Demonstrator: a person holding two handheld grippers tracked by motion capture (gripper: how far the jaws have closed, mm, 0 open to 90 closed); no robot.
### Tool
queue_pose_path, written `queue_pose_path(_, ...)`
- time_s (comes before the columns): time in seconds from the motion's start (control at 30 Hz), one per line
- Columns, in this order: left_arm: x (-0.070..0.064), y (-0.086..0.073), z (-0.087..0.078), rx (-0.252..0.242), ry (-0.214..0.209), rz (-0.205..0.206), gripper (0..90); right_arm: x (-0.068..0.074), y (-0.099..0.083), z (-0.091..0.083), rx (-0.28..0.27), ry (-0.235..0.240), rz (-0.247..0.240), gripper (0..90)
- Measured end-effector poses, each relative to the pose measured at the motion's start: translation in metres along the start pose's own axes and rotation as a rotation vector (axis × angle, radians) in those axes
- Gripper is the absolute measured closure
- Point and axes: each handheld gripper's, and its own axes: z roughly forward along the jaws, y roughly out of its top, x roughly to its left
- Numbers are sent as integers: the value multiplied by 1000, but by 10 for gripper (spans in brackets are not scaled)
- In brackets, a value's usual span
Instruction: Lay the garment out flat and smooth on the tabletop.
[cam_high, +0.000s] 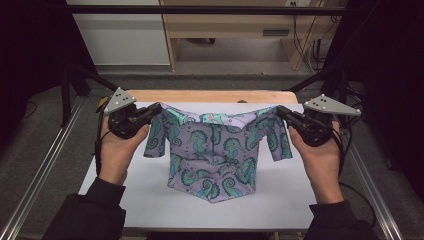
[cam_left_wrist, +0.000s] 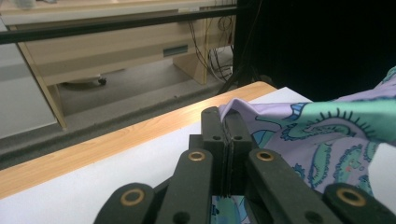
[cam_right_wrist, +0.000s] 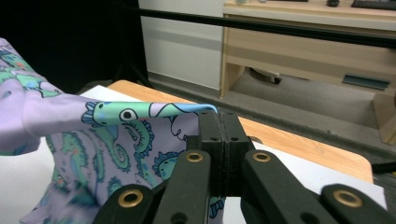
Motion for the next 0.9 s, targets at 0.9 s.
queue_pose_path(0.9,61,-14,100,133,11,-118,898,-43,-20,111,114,-2,120,900)
